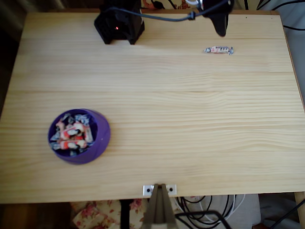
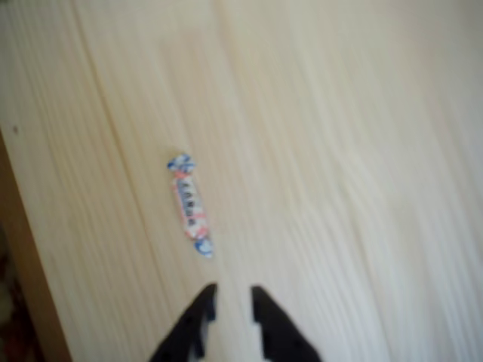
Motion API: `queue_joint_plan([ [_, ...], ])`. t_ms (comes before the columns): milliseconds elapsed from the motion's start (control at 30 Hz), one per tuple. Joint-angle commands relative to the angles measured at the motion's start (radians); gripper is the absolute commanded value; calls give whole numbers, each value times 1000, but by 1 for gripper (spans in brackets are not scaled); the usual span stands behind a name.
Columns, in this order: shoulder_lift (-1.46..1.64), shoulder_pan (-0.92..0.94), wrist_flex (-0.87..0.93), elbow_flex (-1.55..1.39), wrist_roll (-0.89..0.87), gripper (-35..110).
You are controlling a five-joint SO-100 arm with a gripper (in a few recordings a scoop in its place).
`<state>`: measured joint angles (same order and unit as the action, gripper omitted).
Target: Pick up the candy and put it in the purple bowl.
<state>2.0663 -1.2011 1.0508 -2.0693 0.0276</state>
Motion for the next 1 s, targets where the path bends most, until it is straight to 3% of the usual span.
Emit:
queue_joint_plan([
  [0,-101,-75,-17,176,57,16],
  [367,-270,-192,-77,247,63,18],
  [967,-360,-126,-216,121,63,18],
])
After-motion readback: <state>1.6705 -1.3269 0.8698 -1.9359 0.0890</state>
